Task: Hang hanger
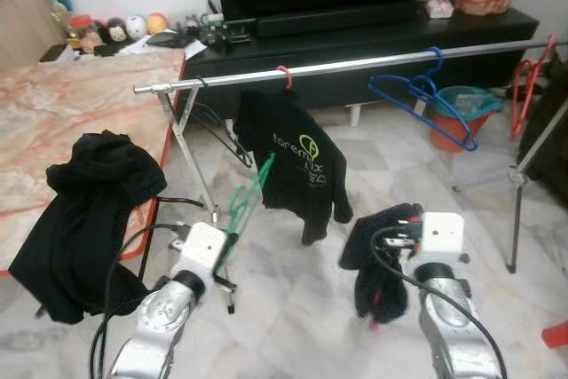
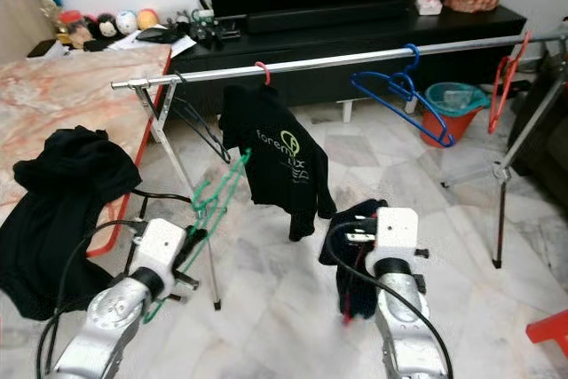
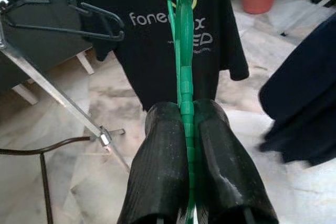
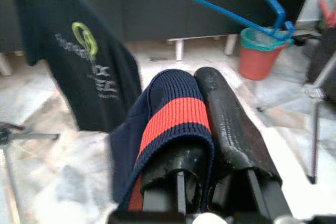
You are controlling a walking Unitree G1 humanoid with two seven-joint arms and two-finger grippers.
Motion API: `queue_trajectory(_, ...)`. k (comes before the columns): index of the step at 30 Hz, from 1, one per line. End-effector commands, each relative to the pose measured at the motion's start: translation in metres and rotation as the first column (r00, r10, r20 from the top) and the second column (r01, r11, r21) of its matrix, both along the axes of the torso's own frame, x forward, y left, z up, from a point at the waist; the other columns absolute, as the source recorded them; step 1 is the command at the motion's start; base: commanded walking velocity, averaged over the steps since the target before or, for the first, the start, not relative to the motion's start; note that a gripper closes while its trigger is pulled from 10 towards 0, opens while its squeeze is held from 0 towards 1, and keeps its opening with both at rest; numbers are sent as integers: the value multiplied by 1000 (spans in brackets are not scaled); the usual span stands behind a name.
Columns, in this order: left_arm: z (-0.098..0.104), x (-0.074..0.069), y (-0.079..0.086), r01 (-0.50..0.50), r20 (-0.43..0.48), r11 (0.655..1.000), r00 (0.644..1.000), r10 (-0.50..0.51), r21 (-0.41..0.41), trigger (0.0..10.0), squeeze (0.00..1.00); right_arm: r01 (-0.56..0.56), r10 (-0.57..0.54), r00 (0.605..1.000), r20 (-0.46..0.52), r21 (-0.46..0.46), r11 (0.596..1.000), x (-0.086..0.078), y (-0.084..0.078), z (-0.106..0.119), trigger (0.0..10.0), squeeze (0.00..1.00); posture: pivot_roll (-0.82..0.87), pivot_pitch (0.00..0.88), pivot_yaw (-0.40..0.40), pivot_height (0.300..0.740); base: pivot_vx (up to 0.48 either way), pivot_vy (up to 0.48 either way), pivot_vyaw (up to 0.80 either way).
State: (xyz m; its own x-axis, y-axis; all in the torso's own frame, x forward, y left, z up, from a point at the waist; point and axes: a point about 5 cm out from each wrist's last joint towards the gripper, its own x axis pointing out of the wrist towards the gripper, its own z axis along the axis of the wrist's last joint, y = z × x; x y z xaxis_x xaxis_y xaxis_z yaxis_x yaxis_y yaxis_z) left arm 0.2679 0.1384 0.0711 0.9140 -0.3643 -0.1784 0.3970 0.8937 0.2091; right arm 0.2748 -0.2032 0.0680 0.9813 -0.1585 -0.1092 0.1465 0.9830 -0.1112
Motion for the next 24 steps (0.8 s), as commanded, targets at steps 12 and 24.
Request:
queue_trajectory(12, -4, 1, 6, -14, -33, 999, 999, 15, 52, 10000, 0, 1, -1, 1000, 10, 14, 1000, 7, 5, 4, 10000, 0, -115, 0, 19, 740, 0, 0, 0)
queue_trajectory(24, -1, 3, 7, -98, -33, 994, 995, 97, -37, 10000, 0, -5, 4, 1000, 13, 13, 1000, 7, 7, 4, 10000, 0, -115, 0, 18, 740, 0, 0, 0)
